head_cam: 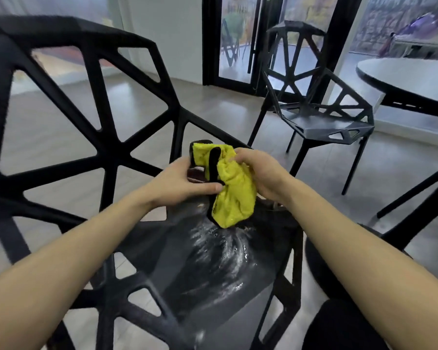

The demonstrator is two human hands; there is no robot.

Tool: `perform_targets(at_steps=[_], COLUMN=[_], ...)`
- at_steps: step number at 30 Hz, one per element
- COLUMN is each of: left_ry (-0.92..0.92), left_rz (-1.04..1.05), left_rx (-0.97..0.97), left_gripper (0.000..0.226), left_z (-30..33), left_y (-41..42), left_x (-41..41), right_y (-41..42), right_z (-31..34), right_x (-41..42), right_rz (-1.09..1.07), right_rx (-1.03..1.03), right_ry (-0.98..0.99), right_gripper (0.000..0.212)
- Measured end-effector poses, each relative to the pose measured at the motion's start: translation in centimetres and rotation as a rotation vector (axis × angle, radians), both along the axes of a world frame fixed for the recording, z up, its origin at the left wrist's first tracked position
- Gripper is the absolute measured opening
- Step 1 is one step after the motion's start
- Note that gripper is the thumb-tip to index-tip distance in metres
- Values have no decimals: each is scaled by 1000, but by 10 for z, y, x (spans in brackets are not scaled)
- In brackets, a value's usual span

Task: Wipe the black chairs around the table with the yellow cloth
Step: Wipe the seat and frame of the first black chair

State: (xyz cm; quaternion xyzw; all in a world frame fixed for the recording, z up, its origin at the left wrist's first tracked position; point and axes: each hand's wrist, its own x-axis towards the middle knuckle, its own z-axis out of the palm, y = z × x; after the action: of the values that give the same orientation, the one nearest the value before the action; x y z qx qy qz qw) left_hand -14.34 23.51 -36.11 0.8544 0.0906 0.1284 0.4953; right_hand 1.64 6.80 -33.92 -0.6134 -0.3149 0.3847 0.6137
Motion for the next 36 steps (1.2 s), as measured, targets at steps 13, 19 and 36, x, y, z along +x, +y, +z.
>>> perform_targets(at_steps=[13,19,36], left_ry=[-143,-218,-389], left_rz=[413,426,438], left_rx=[-246,-371,-185], left_gripper=[20,37,37], left_z=[23,23,44], left_y=[22,32,43], left_x=[-3,-4,-24], right_y=[19,23,54], right_z=[-16,27,98], right_x=[-25,4,4], right_rz=[-48,-289,107], right_rx=[-46,-14,-167], right_ry=[-309,-672,-1025], right_gripper=[46,14,57])
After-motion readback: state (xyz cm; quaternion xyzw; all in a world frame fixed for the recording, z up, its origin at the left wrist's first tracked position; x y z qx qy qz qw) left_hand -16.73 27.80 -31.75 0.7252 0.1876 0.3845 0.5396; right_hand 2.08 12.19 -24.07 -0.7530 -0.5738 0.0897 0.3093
